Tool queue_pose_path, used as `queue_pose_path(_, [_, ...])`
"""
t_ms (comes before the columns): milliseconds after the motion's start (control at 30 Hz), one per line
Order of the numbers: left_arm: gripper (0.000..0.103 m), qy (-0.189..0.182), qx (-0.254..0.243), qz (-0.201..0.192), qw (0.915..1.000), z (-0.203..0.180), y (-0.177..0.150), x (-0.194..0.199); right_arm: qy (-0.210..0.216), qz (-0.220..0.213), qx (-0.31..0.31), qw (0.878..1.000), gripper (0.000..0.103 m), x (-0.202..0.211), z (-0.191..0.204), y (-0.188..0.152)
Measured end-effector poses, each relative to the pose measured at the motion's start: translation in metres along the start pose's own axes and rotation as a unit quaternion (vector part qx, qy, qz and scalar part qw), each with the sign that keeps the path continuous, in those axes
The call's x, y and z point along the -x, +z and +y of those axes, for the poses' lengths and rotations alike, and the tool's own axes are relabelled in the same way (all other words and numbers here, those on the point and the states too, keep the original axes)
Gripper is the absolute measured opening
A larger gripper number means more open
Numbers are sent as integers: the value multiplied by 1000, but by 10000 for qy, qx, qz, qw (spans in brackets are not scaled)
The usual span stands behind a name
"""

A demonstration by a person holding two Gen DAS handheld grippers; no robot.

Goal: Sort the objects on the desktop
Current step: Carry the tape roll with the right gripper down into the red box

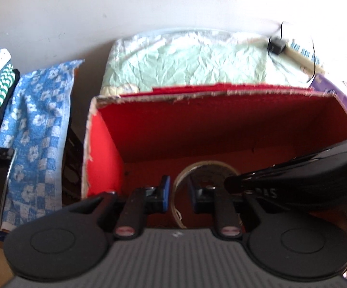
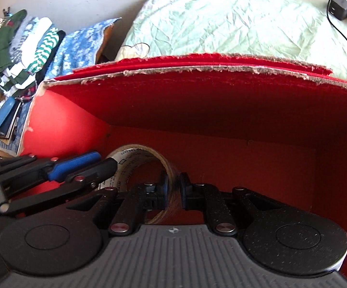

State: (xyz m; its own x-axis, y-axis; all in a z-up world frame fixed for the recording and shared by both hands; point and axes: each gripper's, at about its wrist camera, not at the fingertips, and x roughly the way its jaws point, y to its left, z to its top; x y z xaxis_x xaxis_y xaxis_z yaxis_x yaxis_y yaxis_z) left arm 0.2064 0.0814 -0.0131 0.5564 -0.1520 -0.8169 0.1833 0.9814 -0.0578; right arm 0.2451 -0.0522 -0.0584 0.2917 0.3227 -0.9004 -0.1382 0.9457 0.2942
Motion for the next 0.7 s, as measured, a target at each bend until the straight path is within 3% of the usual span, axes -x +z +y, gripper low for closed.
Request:
queue_pose_path(167, [10, 56, 72, -282, 9996, 2, -1, 7, 45, 0, -147, 9999, 12, -4, 0, 8])
queue_pose_path(200, [11, 36, 80, -304, 9995, 3, -1, 7, 103, -13, -206, 9997, 12, -6, -1, 10])
queue_pose_path(233, [23, -30, 70, -370, 9993, 3, -2, 9, 186, -27, -264, 9995, 12, -7, -1, 11])
queue_pose_path(367, [15, 130, -9, -868, 9961, 1, -10, 22, 506, -39, -405, 9979, 15, -15, -1, 11])
queue_pose_path(600, [16, 205, -84, -1006, 9947, -1, -12, 27, 893, 84, -707, 9935, 23, -25, -15, 8])
queue_pose_path(700, [23, 185, -68, -1022, 9946, 0, -14, 28, 1020, 40, -854, 9911, 24, -22, -24, 5])
